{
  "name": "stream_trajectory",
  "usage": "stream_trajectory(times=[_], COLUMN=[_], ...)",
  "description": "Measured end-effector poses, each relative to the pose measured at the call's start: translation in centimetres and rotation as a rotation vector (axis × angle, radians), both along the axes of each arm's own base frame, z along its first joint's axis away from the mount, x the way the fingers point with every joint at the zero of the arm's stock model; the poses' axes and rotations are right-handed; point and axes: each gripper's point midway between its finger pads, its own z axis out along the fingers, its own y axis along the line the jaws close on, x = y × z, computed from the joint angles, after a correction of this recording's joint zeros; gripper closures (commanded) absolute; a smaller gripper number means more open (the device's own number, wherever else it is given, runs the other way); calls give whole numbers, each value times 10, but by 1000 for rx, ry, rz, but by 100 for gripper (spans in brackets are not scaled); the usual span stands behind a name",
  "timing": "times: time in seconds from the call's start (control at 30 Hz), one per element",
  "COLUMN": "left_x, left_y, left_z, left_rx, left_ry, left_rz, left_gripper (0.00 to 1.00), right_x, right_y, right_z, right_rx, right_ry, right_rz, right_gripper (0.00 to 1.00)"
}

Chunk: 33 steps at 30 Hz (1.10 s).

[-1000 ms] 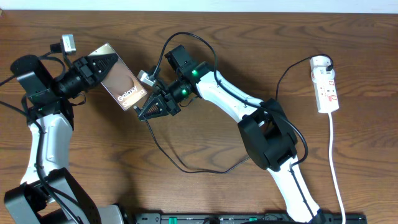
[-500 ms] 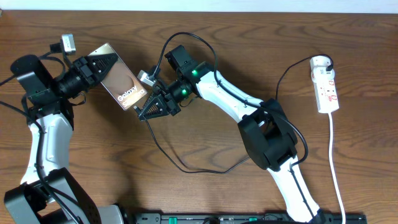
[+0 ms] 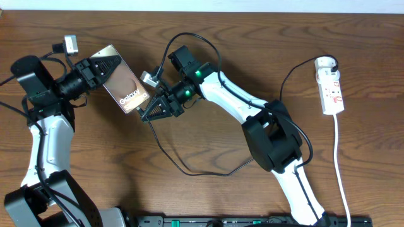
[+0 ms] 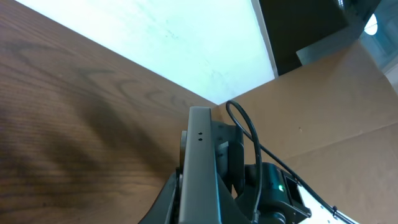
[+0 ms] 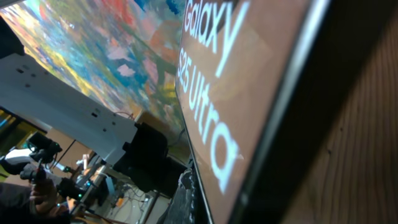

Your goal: Plug charger to phone and switch on socket

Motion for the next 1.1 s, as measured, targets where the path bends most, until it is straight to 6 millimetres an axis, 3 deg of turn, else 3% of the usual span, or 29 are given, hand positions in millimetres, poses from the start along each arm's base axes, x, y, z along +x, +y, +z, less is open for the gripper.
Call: stream_trajectory(times=[1.1], left_x=[-3], left_y=[-3], left_z=[2], left_rx=[21], left_ry=[-39], left_rz=[-28], left_gripper=[92], right_x=[2], right_y=[-1], right_z=[-1], right_rx=[-5], right_ry=[2], right_rz=[-6], right_gripper=[99])
